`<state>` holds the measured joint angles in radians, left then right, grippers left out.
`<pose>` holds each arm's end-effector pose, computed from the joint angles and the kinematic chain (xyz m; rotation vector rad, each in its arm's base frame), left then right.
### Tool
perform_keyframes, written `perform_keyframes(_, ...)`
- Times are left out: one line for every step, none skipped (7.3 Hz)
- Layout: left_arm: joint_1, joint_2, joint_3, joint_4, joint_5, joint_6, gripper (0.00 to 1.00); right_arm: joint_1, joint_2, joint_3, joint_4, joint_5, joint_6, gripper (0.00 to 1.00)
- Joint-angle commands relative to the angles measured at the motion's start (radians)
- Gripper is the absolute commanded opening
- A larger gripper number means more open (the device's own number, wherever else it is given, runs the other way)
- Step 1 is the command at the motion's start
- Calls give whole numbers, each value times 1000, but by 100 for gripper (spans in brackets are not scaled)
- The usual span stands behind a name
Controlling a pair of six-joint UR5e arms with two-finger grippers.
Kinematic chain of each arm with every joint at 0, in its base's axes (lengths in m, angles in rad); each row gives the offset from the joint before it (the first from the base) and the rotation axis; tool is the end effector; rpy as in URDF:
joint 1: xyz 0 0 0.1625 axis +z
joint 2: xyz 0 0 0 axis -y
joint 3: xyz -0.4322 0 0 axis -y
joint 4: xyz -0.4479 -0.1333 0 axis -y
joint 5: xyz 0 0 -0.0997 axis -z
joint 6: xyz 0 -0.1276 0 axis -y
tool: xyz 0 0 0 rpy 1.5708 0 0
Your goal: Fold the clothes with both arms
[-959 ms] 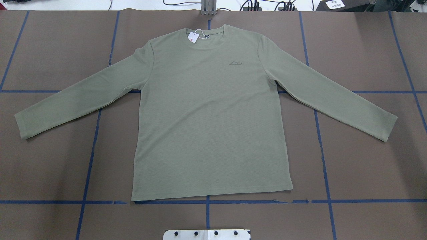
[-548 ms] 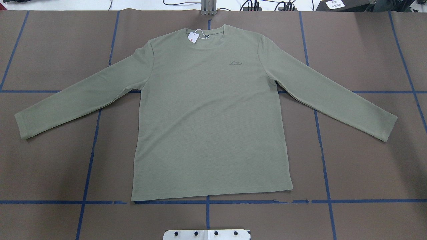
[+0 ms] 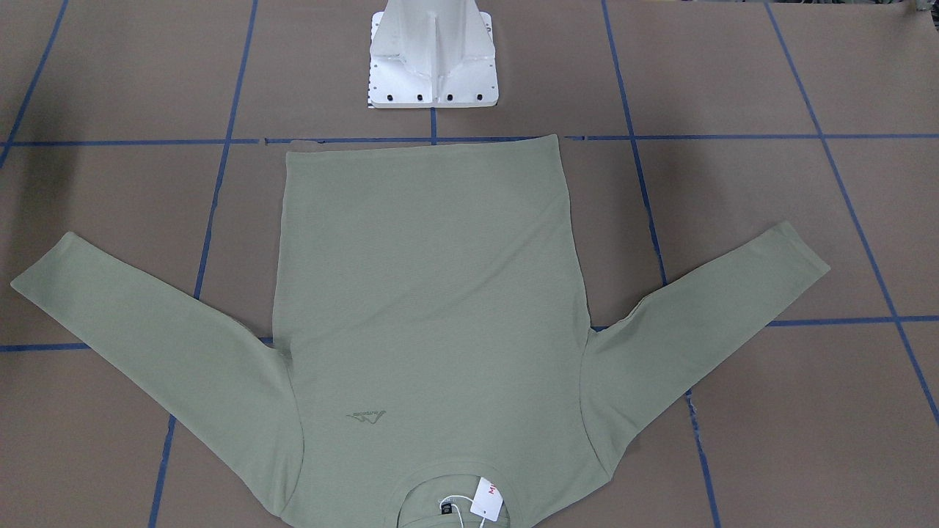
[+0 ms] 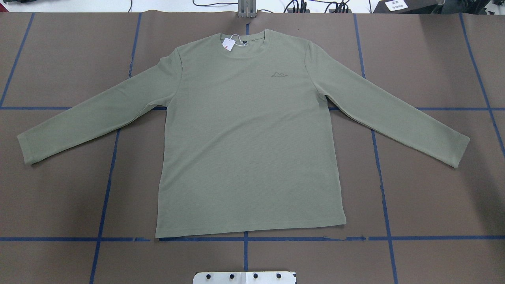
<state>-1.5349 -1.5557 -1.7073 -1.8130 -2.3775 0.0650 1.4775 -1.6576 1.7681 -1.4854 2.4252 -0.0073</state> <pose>-0.0210 -0.5638 0.5875 0.3558 0.7938 0.2411 -0.0117 -0.5230 0.6065 0.1472 -0.8597 -0.1778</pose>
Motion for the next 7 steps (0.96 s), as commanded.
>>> perform_keyframes(4,-3,24,-42,-2,-8,100,-69,-11,-18,139,-9,54,100)
perform_keyframes(7,-3,23,-40,-2,-10,100,-107,-33,-19,211,-52,103,100)
perform_keyframes(7,-3,32,-40,0,-10,100,-147,-62,-19,281,-75,166,100)
perform_keyframes(7,-3,35,-42,0,-8,100,-211,-68,-35,347,-106,250,100)
perform_keyframes(7,-3,35,-42,0,-8,100,-289,-71,-71,449,-164,348,100)
perform_keyframes(7,-3,35,-43,0,-8,100,-322,-67,-131,576,-185,459,100)
perform_keyframes(7,-4,35,-43,0,-8,100,-347,-64,-180,682,-187,531,100)
